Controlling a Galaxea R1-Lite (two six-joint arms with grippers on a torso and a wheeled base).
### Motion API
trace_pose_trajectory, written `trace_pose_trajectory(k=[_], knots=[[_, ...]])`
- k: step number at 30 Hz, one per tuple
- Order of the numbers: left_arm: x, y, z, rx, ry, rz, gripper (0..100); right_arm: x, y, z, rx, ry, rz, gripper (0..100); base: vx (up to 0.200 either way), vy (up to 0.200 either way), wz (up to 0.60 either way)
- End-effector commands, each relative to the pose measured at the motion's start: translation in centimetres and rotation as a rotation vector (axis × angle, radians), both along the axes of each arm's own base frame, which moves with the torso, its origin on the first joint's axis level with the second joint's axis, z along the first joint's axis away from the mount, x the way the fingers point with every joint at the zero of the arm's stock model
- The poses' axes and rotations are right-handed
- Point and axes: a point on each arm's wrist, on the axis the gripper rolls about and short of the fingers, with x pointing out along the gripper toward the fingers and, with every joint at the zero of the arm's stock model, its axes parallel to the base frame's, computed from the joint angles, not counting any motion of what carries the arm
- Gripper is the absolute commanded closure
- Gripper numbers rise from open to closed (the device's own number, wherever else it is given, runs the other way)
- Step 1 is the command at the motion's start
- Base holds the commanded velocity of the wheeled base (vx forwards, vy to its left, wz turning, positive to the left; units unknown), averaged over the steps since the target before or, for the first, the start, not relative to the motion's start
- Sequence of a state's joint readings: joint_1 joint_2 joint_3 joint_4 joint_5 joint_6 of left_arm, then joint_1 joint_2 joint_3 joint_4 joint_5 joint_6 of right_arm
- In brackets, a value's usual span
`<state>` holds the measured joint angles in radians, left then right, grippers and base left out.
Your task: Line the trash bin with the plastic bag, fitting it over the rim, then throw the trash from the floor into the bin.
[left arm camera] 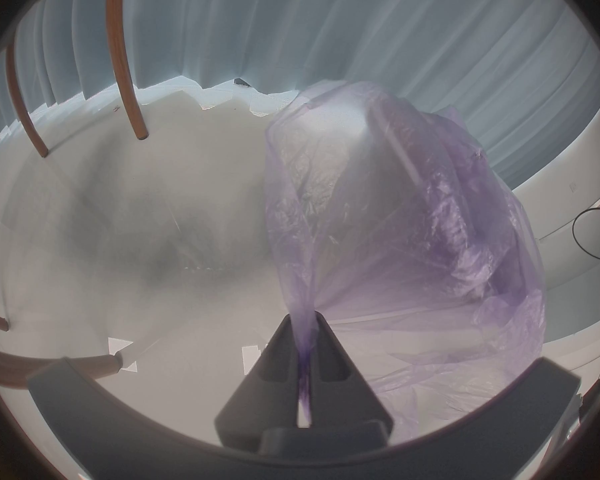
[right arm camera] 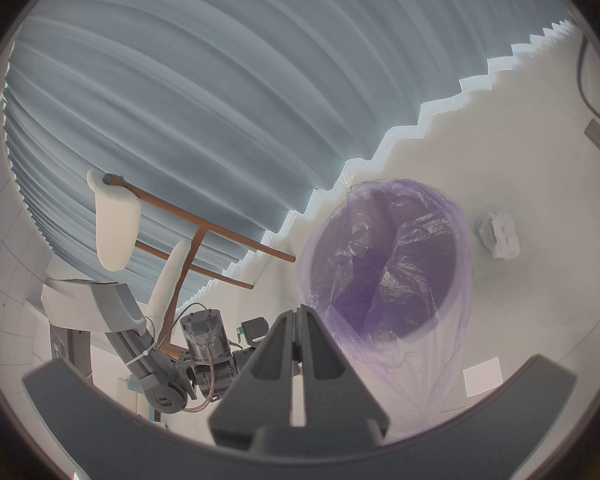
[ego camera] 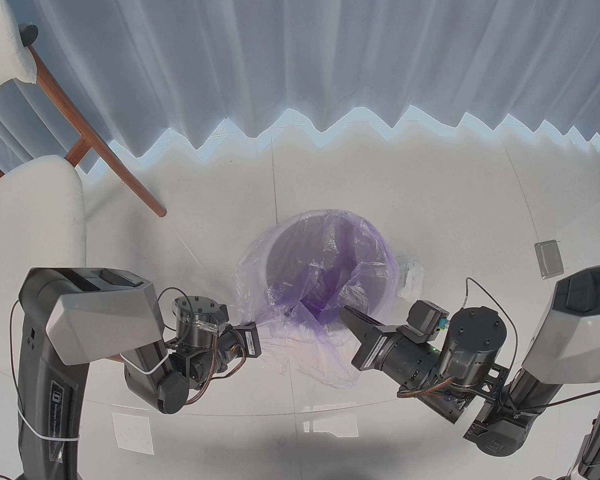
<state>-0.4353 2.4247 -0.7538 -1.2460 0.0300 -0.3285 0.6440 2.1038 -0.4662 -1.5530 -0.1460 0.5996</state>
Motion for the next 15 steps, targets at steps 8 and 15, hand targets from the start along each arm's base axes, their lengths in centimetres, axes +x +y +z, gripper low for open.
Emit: trace_pose_trajectory(k=[8, 15], knots=[[-0.4, 0.7, -1.1, 0.038, 0.009, 0.019, 0, 0.0, 0.0, 0.0, 0.006, -0.011, 0.001, 100, 0.000, 0.000, 0.00], [-1.4, 1.9, 1.3, 0.041, -0.160, 0.052, 0, 0.1, 0.0, -0.1, 0.005, -0.006, -0.001, 100, 0.000, 0.000, 0.00]])
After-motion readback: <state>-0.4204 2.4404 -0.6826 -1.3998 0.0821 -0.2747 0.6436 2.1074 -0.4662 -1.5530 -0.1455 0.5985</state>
